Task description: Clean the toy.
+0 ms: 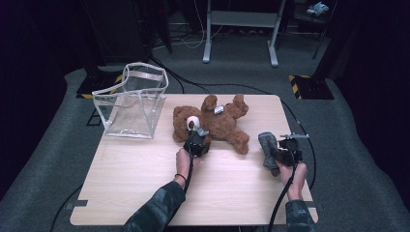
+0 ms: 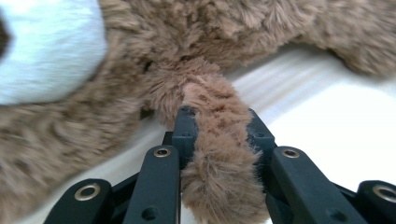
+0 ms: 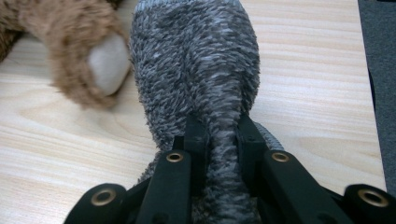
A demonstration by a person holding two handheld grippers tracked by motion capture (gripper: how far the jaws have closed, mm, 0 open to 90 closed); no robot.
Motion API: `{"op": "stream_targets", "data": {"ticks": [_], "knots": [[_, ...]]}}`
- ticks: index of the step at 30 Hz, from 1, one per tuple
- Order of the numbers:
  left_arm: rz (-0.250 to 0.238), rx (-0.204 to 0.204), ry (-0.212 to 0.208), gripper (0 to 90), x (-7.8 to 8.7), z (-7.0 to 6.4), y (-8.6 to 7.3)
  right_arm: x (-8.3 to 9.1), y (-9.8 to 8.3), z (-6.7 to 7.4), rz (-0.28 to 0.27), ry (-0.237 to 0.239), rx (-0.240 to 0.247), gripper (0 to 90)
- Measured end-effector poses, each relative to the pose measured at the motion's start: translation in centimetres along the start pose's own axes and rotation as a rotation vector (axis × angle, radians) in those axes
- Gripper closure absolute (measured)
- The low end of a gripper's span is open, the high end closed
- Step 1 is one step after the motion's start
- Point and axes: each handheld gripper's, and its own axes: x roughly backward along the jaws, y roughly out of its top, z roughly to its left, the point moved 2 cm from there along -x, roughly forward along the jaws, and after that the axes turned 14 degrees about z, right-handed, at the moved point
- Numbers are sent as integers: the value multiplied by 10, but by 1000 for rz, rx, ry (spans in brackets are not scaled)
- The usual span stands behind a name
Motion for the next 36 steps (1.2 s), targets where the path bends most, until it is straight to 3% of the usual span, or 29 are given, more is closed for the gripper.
{"op": "stream_targets", "data": {"ticks": [5,6,11,14,16,20,26,30,34,36], "knots": [[-19,-40,-42,723,10,-5,-18,0,-1,1,8,0,-7,790],[-24,-42,-35,712,11,-6,-20,1,-1,1,7,-1,-7,790],[-62,-27,-36,505,25,-8,-23,1,2,1,2,-3,3,790],[-143,-16,9,382,45,-9,-22,1,4,4,1,1,1,790],[-204,-2,76,347,58,-7,-21,2,5,5,-6,5,6,790],[-258,59,162,314,71,6,-12,3,7,7,-9,10,5,790],[-200,106,248,271,58,20,9,4,8,6,-14,11,9,789],[-176,94,299,269,45,22,14,4,8,5,-17,6,17,789],[-175,105,276,407,37,30,14,4,6,3,-8,10,8,789],[-173,85,258,472,34,32,14,3,5,3,-7,11,2,789]]}}
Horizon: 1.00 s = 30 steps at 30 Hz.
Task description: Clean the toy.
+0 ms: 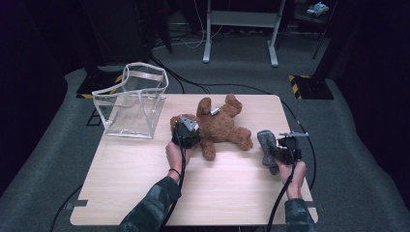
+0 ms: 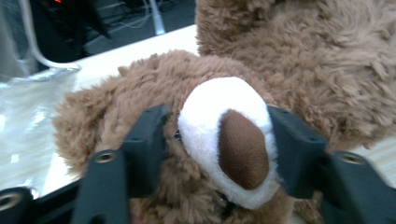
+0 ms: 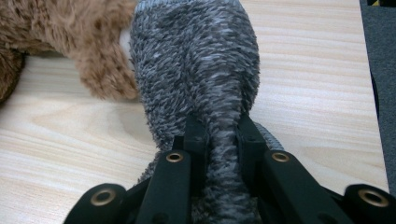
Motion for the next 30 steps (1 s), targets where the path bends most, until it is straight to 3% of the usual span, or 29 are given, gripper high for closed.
{"op": "stream_targets", "data": {"ticks": [2,5,8,13,17,20,24,26,28,30], "knots": [[-1,-14,-35,511,1,1,0,1,0,-1,-7,-3,6,789],[-15,-15,-125,541,5,5,-2,5,1,-2,-12,-5,-1,789],[-16,-28,-180,550,8,8,-5,9,2,-2,-16,-8,-2,789],[-21,-33,-307,553,14,6,-4,16,8,5,-38,-17,20,789],[3,-90,-387,551,17,2,-3,22,14,16,-59,-12,49,789],[22,-103,-402,540,19,-1,0,30,20,29,-85,-17,86,790],[34,-112,-373,500,21,-6,2,38,34,53,-114,-12,139,789],[32,-115,-366,485,21,-7,2,30,41,70,-87,-13,181,790],[31,-105,-358,447,22,-5,1,15,47,84,-47,-53,227,792],[18,-100,-353,401,26,-2,0,0,50,91,-19,-69,238,795]]}}
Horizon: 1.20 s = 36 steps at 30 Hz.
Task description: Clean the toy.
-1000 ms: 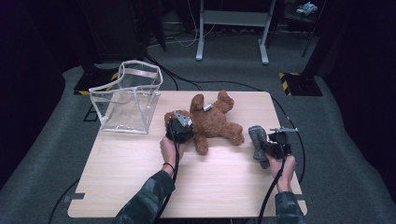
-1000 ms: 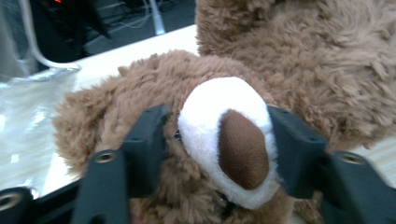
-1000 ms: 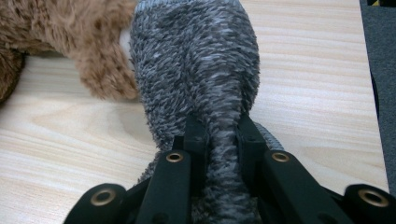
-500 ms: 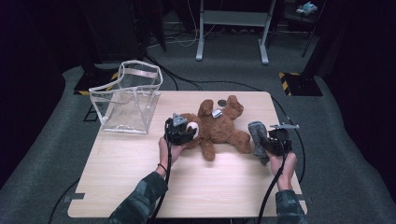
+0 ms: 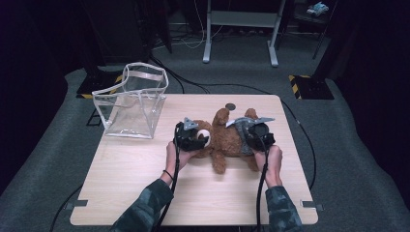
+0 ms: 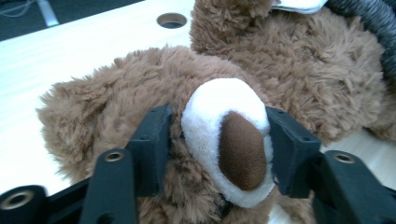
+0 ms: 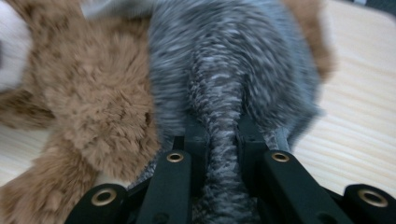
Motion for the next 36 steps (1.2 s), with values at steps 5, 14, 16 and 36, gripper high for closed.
{"op": "stream_targets", "data": {"ticks": [5,14,16,36], "knots": [[-30,-7,73,319,14,0,-13,-15,-2,-3,19,-4,-3,797],[10,62,66,294,15,14,-51,-14,-1,-3,26,-14,-11,796],[25,74,66,339,8,16,-63,-10,-2,-3,23,-13,-18,797],[40,110,75,853,-16,22,-92,6,31,42,-21,19,63,794]]}}
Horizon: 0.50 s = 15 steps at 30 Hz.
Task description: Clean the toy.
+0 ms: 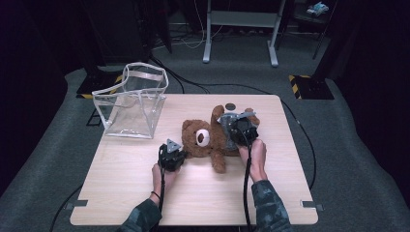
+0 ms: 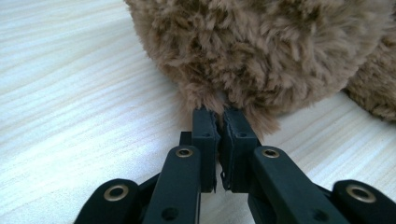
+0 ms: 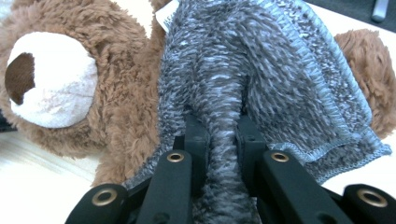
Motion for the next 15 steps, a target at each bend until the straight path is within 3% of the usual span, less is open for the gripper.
{"op": "stream_targets", "data": {"ticks": [4,7,11,15], "knots": [[3,-3,-9,858,0,0,0,10,4,11,-17,36,15,795],[12,-24,1,860,-1,-3,0,12,13,28,-18,64,63,796],[18,-20,-1,861,-1,-2,0,-5,27,46,16,66,100,796],[32,-28,9,863,-2,-3,0,-20,38,55,43,88,96,796]]}}
